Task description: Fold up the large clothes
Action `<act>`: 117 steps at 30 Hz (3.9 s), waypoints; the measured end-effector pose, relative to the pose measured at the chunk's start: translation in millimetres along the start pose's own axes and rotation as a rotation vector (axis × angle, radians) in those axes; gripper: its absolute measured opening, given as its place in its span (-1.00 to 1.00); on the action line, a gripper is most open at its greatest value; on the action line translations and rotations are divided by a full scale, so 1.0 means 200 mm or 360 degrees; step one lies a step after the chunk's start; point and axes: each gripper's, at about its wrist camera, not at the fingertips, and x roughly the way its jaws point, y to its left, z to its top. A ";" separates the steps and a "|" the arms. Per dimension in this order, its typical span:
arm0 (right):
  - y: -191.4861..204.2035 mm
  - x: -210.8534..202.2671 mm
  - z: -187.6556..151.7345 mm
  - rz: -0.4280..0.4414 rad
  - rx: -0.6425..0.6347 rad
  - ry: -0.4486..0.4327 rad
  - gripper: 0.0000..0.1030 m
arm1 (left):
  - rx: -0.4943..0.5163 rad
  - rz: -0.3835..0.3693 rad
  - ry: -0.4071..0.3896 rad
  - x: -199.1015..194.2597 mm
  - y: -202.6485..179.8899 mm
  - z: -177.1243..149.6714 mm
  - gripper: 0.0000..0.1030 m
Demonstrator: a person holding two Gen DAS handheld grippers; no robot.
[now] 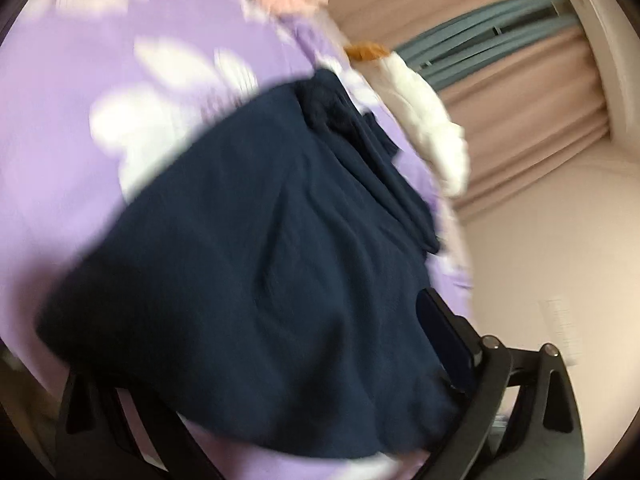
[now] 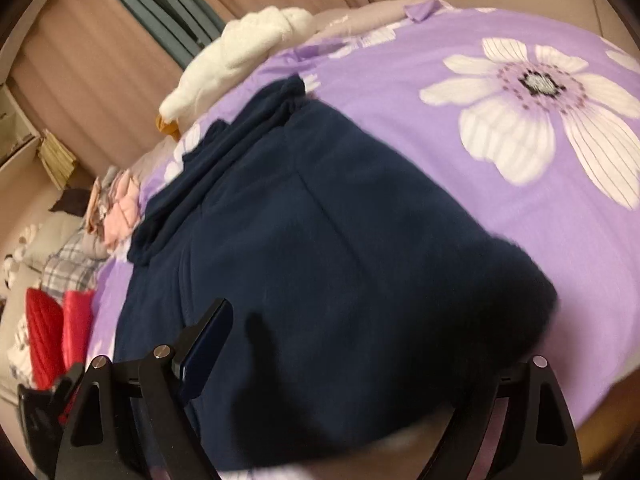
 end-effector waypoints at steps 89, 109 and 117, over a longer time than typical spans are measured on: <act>0.08 0.10 0.03 -0.0083 -0.0344 -0.0026 -0.45 | 0.0204 0.0315 0.0076 0.23 -0.09 0.06 -0.62; 0.42 0.03 0.67 0.0341 -0.0212 -0.0172 -0.64 | 0.0549 0.0163 -0.0164 0.32 -0.66 0.71 -0.66; 0.65 0.55 1.09 0.0291 -0.0270 -0.0069 -0.64 | 0.0557 0.0288 -0.0160 0.91 -0.81 1.11 -0.66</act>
